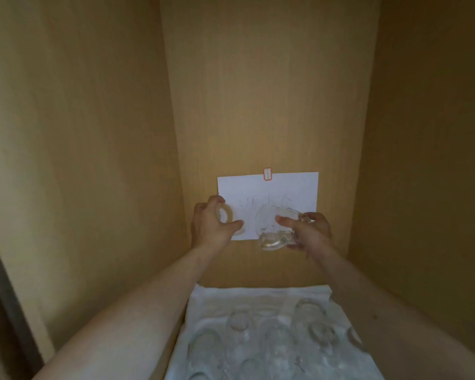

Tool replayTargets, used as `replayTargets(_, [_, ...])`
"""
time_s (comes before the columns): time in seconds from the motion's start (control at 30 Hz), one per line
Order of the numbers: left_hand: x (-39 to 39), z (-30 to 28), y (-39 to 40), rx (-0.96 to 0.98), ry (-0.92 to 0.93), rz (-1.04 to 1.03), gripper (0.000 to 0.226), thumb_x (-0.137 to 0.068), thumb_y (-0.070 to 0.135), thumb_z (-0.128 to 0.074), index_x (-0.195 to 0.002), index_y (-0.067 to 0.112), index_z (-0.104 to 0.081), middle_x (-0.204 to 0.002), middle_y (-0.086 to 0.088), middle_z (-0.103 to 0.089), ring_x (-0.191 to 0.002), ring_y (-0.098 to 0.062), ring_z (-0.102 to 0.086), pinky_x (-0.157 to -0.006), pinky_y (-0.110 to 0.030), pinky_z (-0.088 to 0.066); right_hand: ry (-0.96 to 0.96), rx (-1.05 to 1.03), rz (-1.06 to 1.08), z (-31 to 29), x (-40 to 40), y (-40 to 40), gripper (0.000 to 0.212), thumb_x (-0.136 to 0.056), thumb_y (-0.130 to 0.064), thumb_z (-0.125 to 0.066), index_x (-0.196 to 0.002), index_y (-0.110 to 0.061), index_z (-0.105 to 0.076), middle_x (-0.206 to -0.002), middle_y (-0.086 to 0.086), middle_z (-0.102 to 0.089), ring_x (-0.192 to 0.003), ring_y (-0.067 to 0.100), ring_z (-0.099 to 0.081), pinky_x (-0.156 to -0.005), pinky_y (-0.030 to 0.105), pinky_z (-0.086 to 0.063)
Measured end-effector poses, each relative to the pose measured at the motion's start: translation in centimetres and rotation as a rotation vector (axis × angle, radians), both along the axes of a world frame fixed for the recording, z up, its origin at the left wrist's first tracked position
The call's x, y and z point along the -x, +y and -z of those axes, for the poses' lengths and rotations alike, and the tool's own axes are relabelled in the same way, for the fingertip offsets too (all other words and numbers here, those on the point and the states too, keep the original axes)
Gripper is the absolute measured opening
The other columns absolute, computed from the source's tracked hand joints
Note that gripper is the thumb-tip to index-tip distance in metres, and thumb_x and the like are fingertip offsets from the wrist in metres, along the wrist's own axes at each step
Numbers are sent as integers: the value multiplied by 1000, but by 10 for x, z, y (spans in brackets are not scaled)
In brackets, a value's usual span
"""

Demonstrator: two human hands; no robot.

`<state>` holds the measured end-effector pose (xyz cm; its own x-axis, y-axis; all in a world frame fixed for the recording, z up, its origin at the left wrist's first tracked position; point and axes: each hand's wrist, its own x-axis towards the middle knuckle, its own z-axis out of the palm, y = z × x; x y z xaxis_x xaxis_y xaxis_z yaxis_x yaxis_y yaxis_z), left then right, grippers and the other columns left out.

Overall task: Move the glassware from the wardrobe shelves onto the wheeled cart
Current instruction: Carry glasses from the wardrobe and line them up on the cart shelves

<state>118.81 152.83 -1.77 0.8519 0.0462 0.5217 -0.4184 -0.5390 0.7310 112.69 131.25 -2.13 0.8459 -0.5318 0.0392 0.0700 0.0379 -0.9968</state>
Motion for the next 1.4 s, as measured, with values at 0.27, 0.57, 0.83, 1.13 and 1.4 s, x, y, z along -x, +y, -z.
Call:
replayTargets(0.27, [45,-36,4,475,171,-19,65,-63,33,-92,-108,27,-45,-120,-4,-51,-85,-15,-58,-68,-33,-55,-184,-556,-207,-20,50,20,44,-72,-59,-83,-100,-26,-78,-96,4,-78,-89,21,-72,-86,38,-59])
replayTargets(0.57, [105,-41,11,936,447,242,83,-58,14,-91,-125,16,-43,-127,-23,-60,-101,-32,-66,-90,-47,-58,-352,-729,-443,-25,105,43,62,-74,-26,-88,-127,-7,-64,-122,20,-70,-116,38,-66,-97,59,-53])
replayTargets(0.83, [155,-39,21,926,480,344,28,-73,10,-83,-90,6,-61,-52,-1,-51,-52,-17,-48,-76,-33,-41,-311,-541,-431,-21,166,46,63,-73,-31,-85,-129,-11,-63,-123,13,-71,-105,30,-68,-92,44,-52])
replayTargets(1.13, [221,-37,22,855,454,446,78,-67,5,-85,-132,19,-45,-118,-11,-67,-98,-39,-72,-64,-35,-57,-302,-342,-358,-24,222,57,72,-69,-33,-84,-132,-6,-62,-124,21,-69,-110,39,-68,-99,56,-52])
replayTargets(1.4, [275,-42,12,718,473,581,97,-32,56,-97,-119,41,-56,-125,1,-64,-117,-27,-62,-106,-56,-47,-380,-342,-397,-31,273,43,50,-90,-21,-72,-134,-1,-61,-133,25,-63,-124,45,-59,-103,56,-50])
